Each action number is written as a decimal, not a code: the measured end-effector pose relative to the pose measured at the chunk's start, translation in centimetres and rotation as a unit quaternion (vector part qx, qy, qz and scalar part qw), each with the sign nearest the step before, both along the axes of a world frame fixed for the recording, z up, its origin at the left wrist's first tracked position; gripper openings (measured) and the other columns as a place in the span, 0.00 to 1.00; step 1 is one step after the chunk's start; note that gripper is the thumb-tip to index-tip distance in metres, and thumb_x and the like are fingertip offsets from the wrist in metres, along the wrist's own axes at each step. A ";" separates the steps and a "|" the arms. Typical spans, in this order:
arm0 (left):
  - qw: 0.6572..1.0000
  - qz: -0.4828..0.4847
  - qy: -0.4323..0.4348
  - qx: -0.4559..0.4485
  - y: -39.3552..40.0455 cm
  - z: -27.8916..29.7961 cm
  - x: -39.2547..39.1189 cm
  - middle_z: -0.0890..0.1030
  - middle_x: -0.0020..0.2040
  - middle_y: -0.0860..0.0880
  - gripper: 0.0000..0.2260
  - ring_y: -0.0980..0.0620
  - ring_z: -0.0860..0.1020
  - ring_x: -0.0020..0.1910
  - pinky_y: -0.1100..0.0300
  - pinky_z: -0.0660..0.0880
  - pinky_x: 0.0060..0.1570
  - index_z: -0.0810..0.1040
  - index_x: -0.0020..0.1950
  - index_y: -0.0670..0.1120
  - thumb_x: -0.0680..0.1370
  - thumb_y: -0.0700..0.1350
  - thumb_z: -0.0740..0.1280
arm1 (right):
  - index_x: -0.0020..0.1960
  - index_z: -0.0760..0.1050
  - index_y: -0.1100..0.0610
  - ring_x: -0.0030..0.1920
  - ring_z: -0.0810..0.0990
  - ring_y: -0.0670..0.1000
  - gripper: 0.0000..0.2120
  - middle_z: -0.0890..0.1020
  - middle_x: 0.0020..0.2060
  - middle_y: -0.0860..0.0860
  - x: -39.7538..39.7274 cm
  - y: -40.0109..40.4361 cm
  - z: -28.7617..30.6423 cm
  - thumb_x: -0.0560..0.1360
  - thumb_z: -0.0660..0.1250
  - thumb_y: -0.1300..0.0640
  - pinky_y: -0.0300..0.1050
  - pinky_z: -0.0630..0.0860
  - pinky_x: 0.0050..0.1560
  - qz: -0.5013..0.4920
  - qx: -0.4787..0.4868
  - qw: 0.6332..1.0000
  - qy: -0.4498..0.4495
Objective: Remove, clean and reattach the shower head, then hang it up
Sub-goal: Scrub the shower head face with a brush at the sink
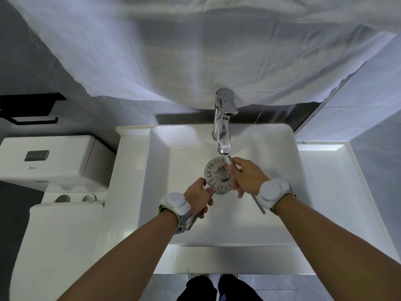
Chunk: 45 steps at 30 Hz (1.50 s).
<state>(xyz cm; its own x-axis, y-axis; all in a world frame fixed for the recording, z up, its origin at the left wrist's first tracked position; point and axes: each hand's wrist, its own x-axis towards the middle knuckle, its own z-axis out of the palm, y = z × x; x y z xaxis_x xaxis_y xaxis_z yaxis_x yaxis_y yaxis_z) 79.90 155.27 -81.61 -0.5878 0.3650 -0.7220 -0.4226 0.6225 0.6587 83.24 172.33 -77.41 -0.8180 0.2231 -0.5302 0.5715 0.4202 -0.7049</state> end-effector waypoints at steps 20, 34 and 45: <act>0.999 -0.035 0.033 -0.017 0.0 -0.5 0.2 0.77 0.36 0.45 0.06 0.50 0.66 0.21 0.64 0.64 0.20 0.68 0.50 0.45 0.81 0.48 0.59 | 0.40 0.79 0.63 0.23 0.63 0.51 0.15 0.72 0.25 0.54 0.3 0.8 -2.0 0.77 0.67 0.52 0.36 0.61 0.22 -0.173 -0.105 0.977 -0.060; 0.988 -0.113 0.067 -0.079 0.5 -0.5 -0.2 0.79 0.41 0.42 0.10 0.45 0.71 0.27 0.61 0.68 0.22 0.70 0.54 0.43 0.81 0.49 0.60 | 0.31 0.78 0.59 0.26 0.69 0.53 0.18 0.74 0.26 0.53 -0.8 -1.0 -2.5 0.77 0.64 0.54 0.39 0.65 0.27 -0.152 -0.018 0.986 -0.060; 0.986 -0.115 0.074 -0.091 0.7 0.0 -2.1 0.78 0.37 0.43 0.12 0.48 0.69 0.24 0.63 0.66 0.22 0.73 0.54 0.41 0.81 0.49 0.62 | 0.30 0.75 0.57 0.28 0.71 0.52 0.21 0.76 0.28 0.53 -0.5 -0.2 -2.4 0.79 0.63 0.48 0.41 0.67 0.31 -0.087 0.022 0.996 -0.026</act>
